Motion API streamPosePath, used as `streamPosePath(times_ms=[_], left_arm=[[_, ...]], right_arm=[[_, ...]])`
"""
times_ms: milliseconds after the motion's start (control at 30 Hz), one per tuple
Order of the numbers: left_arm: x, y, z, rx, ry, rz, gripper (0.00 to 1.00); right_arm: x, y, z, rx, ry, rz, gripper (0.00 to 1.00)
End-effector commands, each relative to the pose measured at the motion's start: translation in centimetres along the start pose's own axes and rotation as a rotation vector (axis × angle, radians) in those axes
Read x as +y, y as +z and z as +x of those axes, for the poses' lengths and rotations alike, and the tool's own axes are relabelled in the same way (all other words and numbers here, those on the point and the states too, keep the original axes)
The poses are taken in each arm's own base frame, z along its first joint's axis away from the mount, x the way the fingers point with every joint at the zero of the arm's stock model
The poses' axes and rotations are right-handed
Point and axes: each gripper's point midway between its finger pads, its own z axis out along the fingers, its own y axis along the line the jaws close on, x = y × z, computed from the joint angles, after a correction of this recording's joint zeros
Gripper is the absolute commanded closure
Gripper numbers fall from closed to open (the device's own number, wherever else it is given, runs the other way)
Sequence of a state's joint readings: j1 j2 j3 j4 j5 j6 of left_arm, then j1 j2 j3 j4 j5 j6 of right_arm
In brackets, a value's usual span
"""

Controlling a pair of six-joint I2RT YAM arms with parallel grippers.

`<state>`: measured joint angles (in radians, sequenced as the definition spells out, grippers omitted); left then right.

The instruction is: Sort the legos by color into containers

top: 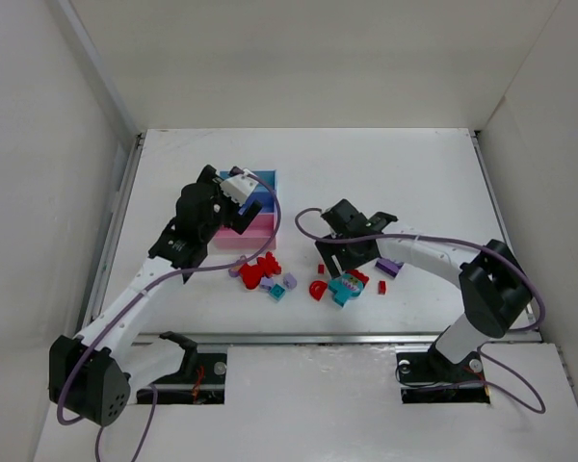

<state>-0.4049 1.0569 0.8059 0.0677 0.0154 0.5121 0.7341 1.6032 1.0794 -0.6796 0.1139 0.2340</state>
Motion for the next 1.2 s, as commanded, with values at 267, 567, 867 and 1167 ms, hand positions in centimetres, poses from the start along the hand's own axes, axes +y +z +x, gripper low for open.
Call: streamPosePath(times_ms=[267, 567, 867, 1167], left_arm=[[-0.2, -0.9, -0.8, -0.048, -0.008, 0.002, 0.00], [-0.5, -1.1, -0.5, -0.043, -0.008, 0.015, 0.00], [-0.7, -1.0, -0.1, -0.035, -0.008, 0.019, 0.00], [-0.8, -1.0, 0.1, -0.035, -0.008, 0.019, 0.00]], right_arm=[[-1.0, 0.8, -2.0, -0.042, 0.075, 0.028, 0.21], [-1.9, 2.3, -1.4, -0.003, 0.104, 0.031, 0.33], [-0.9, 2.9, -0.8, 0.026, 0.094, -0.025, 0.44], [-1.1, 2.9, 0.8, 0.064, 0.100, -0.016, 0.56]])
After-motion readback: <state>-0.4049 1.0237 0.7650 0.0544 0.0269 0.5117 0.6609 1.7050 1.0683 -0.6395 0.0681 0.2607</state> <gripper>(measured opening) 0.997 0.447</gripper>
